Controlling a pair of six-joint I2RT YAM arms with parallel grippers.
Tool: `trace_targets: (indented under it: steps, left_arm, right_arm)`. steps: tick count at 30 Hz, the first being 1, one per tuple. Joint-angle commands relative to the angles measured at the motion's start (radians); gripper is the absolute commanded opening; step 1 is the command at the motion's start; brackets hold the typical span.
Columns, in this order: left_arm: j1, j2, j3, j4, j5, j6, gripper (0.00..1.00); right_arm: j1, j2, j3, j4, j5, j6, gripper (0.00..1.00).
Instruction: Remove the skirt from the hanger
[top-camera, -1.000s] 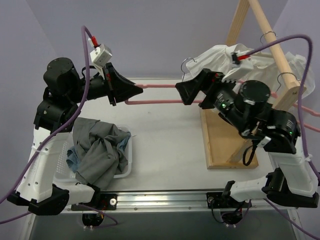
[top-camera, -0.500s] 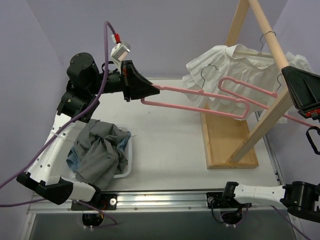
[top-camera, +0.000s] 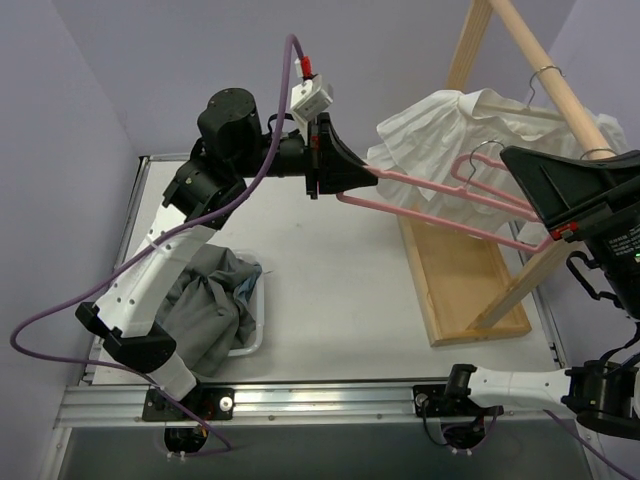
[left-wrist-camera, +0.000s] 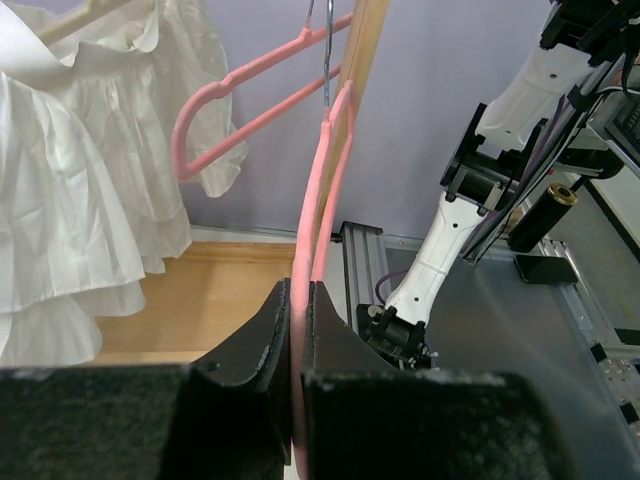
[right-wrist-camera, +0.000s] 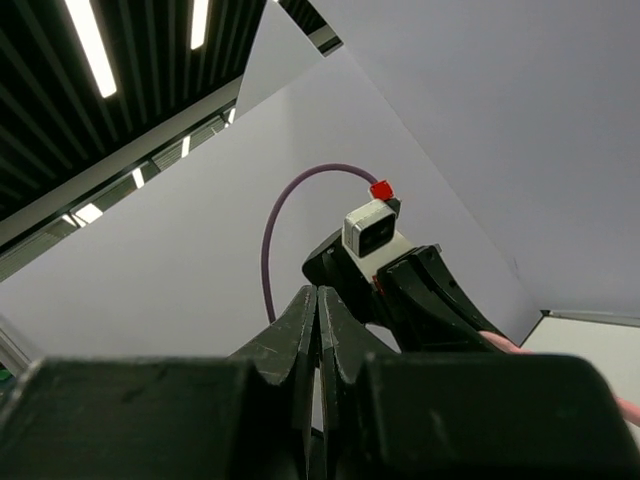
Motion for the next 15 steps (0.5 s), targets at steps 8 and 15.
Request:
trace_targets:
  steps: [8,15]
  left_arm:
    - [-0.044,0.048,0.215,-0.225,-0.137,0.172,0.02]
    - [-0.042,0.074,0.316,-0.312,-0.171,0.218,0.02]
  right_arm:
    - [0.009,-0.058,-0.021,0.082,0.002,-0.01,0.0]
    - [0.013,-0.074,-0.036,0.085,0.011,-0.015,0.0]
